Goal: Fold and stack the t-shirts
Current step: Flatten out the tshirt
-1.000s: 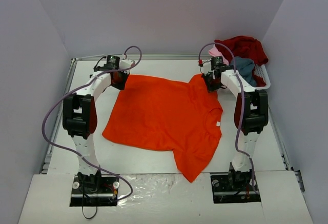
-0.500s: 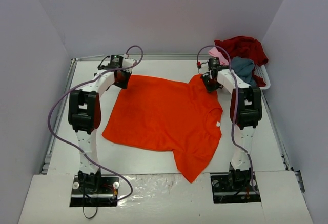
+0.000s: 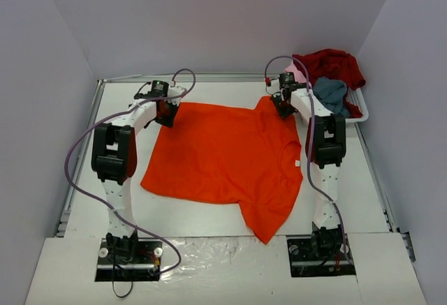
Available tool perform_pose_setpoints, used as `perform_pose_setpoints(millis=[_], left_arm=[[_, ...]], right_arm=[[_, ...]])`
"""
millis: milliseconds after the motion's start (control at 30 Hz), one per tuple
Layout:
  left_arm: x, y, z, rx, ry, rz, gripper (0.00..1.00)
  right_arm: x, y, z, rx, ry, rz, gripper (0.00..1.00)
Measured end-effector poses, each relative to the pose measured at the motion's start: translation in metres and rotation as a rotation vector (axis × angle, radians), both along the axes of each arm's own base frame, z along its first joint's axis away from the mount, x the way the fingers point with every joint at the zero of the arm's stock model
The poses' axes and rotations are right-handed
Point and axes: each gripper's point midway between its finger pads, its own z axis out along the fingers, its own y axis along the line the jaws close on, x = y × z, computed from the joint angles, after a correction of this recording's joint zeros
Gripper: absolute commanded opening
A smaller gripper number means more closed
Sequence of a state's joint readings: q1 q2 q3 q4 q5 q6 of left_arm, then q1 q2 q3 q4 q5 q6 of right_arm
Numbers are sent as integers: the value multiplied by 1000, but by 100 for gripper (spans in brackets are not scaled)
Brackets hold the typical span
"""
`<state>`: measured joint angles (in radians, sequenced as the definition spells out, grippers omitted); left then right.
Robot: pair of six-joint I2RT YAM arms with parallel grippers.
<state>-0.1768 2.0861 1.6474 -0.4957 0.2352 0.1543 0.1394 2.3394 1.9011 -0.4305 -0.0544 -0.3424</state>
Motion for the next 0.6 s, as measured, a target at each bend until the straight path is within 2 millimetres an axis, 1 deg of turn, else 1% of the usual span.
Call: perform_pose_setpoints(millis=[133,267,400,500,600], left_arm=[[-13,6,5,18,1,11,2],[-25,16,25,49,-36,31,2],[-27,25,44,84,-83,53,2],[-25,30,51,104,-105,68,2],[-25,34,51,122,-109,80,2]], right_arm=[[29,3,0,-15,-46,-6,0],[60,6,3,-15,-105,-10,0],[81,15,4,-15,-152,-2,0],[87,19,4,-20,-167,8,0],[88,24,4,-26,-171,24,0]])
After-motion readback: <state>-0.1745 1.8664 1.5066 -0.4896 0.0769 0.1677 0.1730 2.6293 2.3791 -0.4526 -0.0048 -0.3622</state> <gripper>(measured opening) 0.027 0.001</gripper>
